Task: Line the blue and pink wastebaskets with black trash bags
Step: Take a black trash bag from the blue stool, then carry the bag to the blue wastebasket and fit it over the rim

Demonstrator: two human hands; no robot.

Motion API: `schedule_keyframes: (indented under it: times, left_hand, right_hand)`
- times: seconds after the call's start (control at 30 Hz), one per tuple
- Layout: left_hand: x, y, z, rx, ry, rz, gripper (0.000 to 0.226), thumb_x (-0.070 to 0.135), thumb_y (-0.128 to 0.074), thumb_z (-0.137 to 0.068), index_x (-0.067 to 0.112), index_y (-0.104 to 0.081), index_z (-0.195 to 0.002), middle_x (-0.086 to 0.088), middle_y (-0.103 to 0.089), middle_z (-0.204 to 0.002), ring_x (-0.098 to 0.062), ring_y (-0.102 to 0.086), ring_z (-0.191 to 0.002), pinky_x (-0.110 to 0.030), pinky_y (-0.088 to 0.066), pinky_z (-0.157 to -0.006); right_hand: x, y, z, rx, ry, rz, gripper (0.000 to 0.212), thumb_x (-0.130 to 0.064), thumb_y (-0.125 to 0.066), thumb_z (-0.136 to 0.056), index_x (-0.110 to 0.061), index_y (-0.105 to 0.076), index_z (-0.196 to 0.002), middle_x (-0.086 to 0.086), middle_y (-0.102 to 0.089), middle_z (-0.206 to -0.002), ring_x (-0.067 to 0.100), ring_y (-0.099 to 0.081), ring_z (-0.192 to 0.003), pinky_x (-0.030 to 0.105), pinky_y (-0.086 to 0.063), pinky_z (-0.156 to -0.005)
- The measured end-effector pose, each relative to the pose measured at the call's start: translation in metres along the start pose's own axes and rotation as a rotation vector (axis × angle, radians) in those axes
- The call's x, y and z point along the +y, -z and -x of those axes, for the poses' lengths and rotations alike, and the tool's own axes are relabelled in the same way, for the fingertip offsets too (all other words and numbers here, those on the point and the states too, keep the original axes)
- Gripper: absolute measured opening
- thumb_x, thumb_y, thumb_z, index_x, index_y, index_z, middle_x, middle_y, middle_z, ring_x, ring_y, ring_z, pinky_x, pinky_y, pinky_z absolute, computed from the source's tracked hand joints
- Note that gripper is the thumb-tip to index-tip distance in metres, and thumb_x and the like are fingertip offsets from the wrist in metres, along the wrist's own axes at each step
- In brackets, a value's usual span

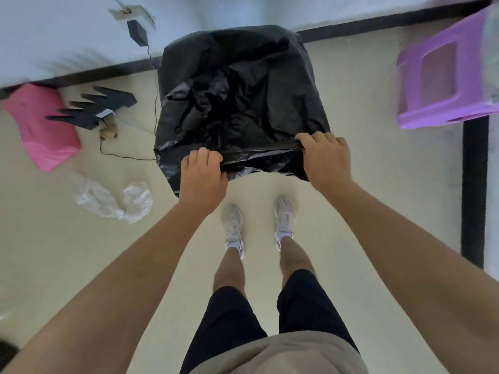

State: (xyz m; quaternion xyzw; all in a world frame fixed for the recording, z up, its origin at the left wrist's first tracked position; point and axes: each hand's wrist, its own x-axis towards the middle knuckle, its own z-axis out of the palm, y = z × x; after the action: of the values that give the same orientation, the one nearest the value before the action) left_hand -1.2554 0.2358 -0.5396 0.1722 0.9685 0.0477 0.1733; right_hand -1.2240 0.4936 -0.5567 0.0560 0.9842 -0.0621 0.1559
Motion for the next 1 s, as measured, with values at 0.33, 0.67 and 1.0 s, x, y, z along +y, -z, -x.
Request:
schedule_keyframes:
  times: [0.33, 0.67, 1.0]
  left_hand:
    - [-0.018, 0.174, -0.011, 0.24, -0.174, -0.1, 0.044, -0.006, -0.067, -0.066, 0.009, -0.049, -0.104, -0.016, -0.053, -0.104, -0.036, -0.049, -0.095, -0.044, -0.041, -0.081]
    - [0.07, 0.226, 0.082, 0.157, -0.508, 0.052, 0.037, 0.006, -0.06, -0.086, 0.008, -0.053, -0.122, -0.015, -0.06, -0.11, -0.034, -0.06, -0.09, -0.042, -0.049, -0.066]
    - [0.318, 0.206, 0.264, 0.211, -1.201, 0.002, 0.053, 0.054, -0.047, -0.092, 0.014, -0.045, -0.126, -0.001, -0.064, -0.069, -0.023, -0.063, -0.051, -0.026, -0.045, -0.045]
  right_hand:
    - [-0.013, 0.169, 0.058, 0.329, -0.304, -0.105, 0.044, -0.005, -0.05, -0.086, -0.014, -0.055, -0.129, 0.014, -0.057, -0.119, 0.036, -0.053, -0.101, 0.043, -0.044, -0.073]
    - [0.03, 0.181, 0.284, 0.298, -1.089, -0.524, 0.036, -0.015, -0.038, -0.093, -0.016, -0.047, -0.128, 0.022, -0.064, -0.106, 0.04, -0.057, -0.092, 0.04, -0.041, -0.072]
    - [0.021, 0.132, 0.612, 0.726, -1.35, -0.624, 0.063, -0.04, -0.07, -0.082, -0.024, -0.04, -0.136, 0.006, -0.059, -0.114, 0.029, -0.061, -0.095, 0.04, -0.052, -0.077]
